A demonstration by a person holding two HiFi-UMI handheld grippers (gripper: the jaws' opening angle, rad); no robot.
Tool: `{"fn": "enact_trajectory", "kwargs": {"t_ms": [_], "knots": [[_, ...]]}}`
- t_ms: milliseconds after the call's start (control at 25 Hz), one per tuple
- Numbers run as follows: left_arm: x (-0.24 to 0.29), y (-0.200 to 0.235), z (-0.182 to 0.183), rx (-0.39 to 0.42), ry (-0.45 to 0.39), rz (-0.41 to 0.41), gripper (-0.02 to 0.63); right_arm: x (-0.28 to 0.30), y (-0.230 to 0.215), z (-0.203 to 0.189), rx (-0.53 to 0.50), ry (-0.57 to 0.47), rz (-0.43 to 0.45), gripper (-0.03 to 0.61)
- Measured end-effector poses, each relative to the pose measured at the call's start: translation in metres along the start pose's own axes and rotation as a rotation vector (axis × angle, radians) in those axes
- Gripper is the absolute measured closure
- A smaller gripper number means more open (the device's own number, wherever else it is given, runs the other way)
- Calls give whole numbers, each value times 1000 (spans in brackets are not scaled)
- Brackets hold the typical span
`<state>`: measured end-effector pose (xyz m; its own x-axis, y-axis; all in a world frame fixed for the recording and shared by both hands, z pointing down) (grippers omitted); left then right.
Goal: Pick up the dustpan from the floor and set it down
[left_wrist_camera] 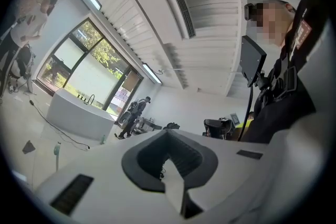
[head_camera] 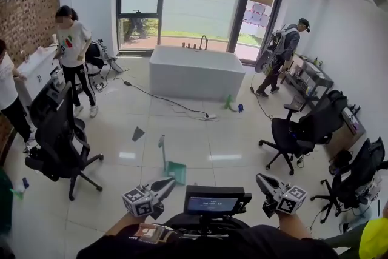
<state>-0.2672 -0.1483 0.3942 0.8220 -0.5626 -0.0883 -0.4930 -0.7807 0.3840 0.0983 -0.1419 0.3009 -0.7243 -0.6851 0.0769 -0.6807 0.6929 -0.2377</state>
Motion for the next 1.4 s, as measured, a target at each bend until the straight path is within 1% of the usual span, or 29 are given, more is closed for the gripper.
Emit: {"fn": "enact_trajectory", "kwargs": {"t_ms": [80,160,200,280,360,440,520,640,760,920,1000,1120,1200,1280,1400], "knots": [[8,-50,-17,14,15,9,606,-51,3,-9,0,-5,12,569],[19,-107,-33,33,19,36,606,-103,1,-17,-6,-7,50,568],[24,-138,-42,26,16,58,606,-132,2,-24,-7,0,74,569],[32,-204,-70,-28,2,109,606,-193,5,-46,8,37,120,568],[37,-265,-107,-91,-14,137,605,-249,6,-72,23,79,159,568],[41,-321,-141,-118,-5,160,606,-297,1,-90,50,96,181,568],[39,-372,-165,-104,3,193,606,-338,0,-98,71,91,208,568],[13,-428,-172,-60,-48,244,606,-378,25,-99,41,70,269,568],[-43,-467,-179,-22,-88,273,606,-401,79,-103,9,34,300,568],[-150,-508,-196,-11,-119,265,606,-418,184,-127,-37,17,298,569],[-208,-534,-217,-27,-100,249,606,-434,241,-146,-41,33,278,568],[-294,-581,-248,-55,-36,226,606,-468,322,-174,10,41,229,568],[-348,-605,-252,-55,-1,217,606,-484,374,-186,32,36,200,569],[-390,-622,-252,-54,11,210,606,-497,419,-192,27,30,181,568],[-423,-640,-253,-63,2,191,606,-523,458,-194,28,29,133,569]]}}
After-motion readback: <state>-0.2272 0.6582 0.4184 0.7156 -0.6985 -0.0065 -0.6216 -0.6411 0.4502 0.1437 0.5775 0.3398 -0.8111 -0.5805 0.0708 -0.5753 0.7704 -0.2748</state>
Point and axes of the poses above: the fingertips, and each gripper's own axes: x forward along the fingers, y to its left, z out of its top, the point moved 5 cm from there along -x, backward along the fingers, and after that the axes turned 1 degree about y, right-handed, at the moved point
